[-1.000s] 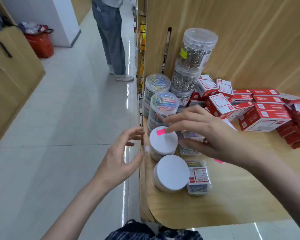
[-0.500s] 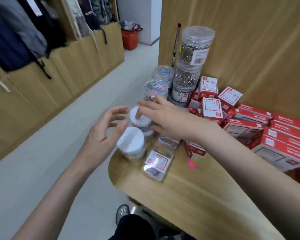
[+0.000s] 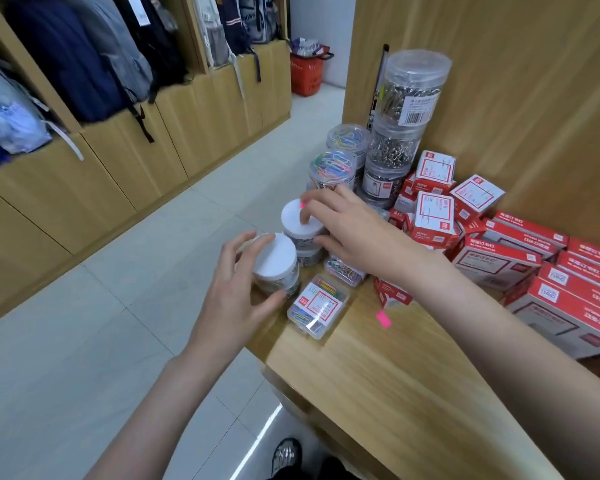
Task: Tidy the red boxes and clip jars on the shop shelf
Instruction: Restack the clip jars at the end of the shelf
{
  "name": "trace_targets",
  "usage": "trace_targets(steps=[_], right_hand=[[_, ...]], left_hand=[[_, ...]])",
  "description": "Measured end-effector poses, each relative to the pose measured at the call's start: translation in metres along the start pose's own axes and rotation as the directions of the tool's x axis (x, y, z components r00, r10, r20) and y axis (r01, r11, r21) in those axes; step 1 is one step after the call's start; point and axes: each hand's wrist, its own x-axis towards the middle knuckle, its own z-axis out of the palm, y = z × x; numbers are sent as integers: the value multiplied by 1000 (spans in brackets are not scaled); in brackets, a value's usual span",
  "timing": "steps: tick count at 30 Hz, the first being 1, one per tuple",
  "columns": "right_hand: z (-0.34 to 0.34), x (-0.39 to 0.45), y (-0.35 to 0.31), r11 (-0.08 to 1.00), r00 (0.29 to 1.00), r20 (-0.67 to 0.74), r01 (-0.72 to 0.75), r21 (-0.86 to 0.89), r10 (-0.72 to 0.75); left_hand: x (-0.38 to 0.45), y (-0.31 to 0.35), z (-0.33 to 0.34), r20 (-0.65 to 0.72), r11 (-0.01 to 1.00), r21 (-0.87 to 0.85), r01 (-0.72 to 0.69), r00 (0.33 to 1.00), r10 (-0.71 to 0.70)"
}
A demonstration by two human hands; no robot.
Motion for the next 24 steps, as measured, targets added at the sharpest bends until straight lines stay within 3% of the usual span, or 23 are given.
trace_targets(steps=[11, 24], right_hand=[[-1, 0, 1, 998, 1000, -13, -26, 62, 27], [-4, 2, 1, 998, 999, -9, -31, 63, 31]], left_hand=[[8, -6, -1, 26, 992, -100, 80, 997, -77], [7, -7, 5, 12, 992, -105, 71, 998, -70]])
